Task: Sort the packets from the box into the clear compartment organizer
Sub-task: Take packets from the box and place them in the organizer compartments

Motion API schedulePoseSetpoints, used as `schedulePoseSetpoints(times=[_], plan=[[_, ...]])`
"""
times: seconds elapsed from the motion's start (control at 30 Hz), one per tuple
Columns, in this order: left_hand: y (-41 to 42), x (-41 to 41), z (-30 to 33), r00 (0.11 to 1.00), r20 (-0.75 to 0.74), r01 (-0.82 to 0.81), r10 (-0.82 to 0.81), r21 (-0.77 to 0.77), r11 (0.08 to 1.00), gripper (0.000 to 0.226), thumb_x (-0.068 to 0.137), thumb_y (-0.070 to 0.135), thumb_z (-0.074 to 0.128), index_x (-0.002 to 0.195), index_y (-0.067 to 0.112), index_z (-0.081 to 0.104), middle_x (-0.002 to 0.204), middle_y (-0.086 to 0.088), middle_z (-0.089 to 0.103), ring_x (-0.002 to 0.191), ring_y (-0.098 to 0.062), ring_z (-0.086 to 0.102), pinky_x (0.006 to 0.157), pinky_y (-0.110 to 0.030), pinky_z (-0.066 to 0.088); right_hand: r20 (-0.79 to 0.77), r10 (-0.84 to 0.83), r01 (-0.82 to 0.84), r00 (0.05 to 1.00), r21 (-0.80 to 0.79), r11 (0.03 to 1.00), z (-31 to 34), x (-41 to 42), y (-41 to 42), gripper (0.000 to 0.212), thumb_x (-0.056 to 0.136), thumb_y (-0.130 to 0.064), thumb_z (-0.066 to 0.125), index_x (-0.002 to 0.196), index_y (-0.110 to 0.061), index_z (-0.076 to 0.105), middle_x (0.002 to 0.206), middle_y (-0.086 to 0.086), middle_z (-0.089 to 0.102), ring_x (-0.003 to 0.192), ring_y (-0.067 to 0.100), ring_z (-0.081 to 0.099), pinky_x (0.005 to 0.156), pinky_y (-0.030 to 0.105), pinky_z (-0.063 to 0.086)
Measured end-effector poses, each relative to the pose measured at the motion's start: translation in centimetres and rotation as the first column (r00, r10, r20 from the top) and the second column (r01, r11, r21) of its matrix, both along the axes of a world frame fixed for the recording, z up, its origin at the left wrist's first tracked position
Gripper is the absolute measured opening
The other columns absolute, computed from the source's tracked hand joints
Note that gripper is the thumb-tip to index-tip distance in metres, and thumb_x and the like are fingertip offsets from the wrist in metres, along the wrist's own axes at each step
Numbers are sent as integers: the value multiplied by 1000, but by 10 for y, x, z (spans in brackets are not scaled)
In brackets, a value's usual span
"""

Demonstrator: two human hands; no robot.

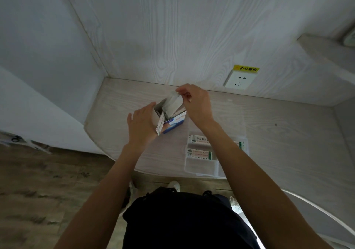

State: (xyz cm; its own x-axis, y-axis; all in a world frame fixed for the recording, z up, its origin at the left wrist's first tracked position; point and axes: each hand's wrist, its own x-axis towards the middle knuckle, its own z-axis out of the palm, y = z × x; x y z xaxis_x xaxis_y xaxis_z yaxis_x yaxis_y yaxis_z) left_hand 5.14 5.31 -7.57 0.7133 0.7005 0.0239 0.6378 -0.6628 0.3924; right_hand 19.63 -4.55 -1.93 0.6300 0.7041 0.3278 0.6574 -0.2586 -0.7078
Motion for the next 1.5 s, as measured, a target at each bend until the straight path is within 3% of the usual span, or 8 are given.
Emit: schedulePoseSetpoints(times=[0.33,0.43,0.53,0.63,0.87,1.03,1.17,1.5], plan=[[-5,11,12,999,33,-20,24,-108,994,94,64,54,78,141,27,32,142,-1,43,133,-25,36,107,-60,25,-2,-11,11,1000,-100,995,-10,1,7,25,83,8,56,97,-6,71,90,10,70,80,20,65,76,33,55],[-3,12,22,999,10,-41,42,-77,996,76,71,49,74,136,30,40,142,3,40,137,-20,26,108,-68,3,-58,-28,23,998,-85,996,-10,4,6,28,81,11,55,98,-6,70,91,9,70,80,16,64,76,20,52],[1,15,28,999,31,-10,10,0,1000,74,72,57,68,136,30,41,142,4,41,138,-19,26,107,-66,-2,-110,-14,1,994,-113,994,-8,6,6,27,83,8,56,100,-8,70,91,4,70,79,7,60,71,3,43],[10,27,31,986,91,137,-139,36,990,78,69,59,70,134,24,44,138,0,46,135,-23,32,110,-64,8,-151,-11,-3,988,-93,996,-7,8,7,25,83,6,58,99,-9,70,89,3,70,77,5,59,72,2,44],[21,50,22,955,109,292,-275,-196,936,80,70,64,67,128,13,47,130,-7,52,125,-24,43,109,-50,25,-267,42,-39,963,18,999,1,13,6,14,83,2,64,92,-7,70,78,-8,64,71,-9,58,72,6,46],[18,53,25,926,272,336,-261,-282,899,49,81,42,67,116,11,53,108,-2,55,101,-17,50,88,-28,39,-364,62,-41,929,67,997,5,20,8,16,81,1,66,93,-9,69,79,-6,66,73,-4,61,74,13,51],[16,56,30,927,293,316,-235,-271,909,33,84,31,67,107,12,51,93,-2,51,79,-14,51,66,-25,42,-515,51,10,856,114,993,11,24,12,15,81,-3,69,93,-12,68,79,-6,66,77,6,64,77,23,55],[25,71,49,931,345,258,-119,-393,883,24,91,33,57,110,19,51,89,4,60,75,-9,59,67,-26,49,-522,35,17,852,93,995,19,28,18,13,91,-20,60,97,-14,69,84,-9,67,75,-2,60,73,18,50]])
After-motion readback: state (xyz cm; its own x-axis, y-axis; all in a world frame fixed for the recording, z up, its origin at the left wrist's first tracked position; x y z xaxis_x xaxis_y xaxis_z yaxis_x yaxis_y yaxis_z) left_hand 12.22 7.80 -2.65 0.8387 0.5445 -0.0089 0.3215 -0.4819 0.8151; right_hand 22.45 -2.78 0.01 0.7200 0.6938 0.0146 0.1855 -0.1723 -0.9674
